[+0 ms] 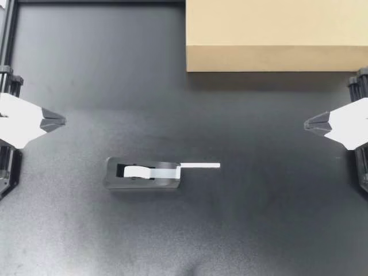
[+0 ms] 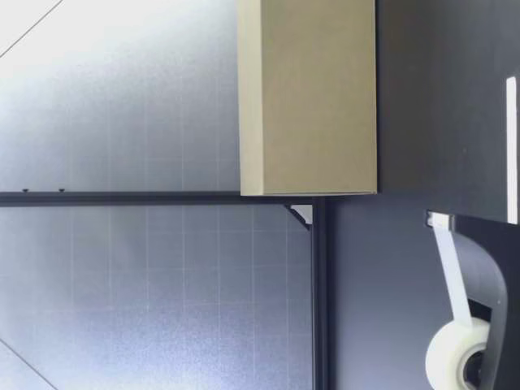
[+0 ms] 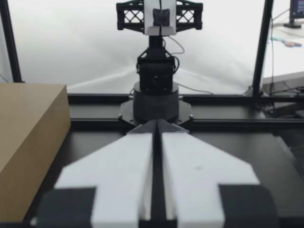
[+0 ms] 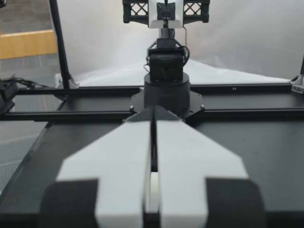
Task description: Cut a small piece of tape from the tape dispenser then place it on the cardboard box's edge.
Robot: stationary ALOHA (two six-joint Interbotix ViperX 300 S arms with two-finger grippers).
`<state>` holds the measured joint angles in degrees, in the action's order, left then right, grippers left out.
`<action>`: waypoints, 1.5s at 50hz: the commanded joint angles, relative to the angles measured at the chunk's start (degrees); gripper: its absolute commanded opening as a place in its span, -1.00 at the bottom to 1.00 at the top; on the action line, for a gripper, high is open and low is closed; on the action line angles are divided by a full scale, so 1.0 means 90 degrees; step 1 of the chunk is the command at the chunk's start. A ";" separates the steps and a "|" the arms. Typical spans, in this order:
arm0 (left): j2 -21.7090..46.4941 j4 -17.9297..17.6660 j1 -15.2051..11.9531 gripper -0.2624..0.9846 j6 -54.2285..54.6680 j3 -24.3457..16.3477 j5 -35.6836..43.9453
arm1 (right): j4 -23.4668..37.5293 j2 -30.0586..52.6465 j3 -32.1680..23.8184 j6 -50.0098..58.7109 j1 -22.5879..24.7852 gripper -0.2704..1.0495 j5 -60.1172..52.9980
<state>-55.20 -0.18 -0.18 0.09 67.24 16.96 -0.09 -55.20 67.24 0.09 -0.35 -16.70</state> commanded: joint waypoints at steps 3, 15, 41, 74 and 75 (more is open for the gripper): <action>0.0049 0.0000 -0.0107 -0.76 -0.0029 -0.0059 0.0176 | 0.0010 0.0078 -0.0098 0.0000 -0.0010 -0.75 -0.0215; 0.0078 0.0000 -0.0107 -0.76 0.0010 0.0039 0.0205 | -0.0107 0.0898 -0.0557 0.0078 -0.0020 -0.75 -0.0801; 0.0361 0.0000 -0.0107 -0.76 -0.0010 0.0107 0.0215 | -0.0537 0.5381 -0.3936 0.0439 -0.0186 -0.75 0.2363; 0.0400 0.0000 -0.0117 -0.76 0.0000 0.0410 0.0215 | -0.0898 0.7578 -0.6543 0.0205 -0.0381 -0.75 0.6445; 0.0400 0.0000 -0.0107 -0.76 0.0000 0.0420 0.0215 | -0.0986 0.7598 -0.6592 0.0127 -0.0410 -0.75 0.6514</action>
<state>-51.94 -0.09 -1.05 0.09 71.54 18.37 -7.03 13.45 10.90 2.37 -2.55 39.90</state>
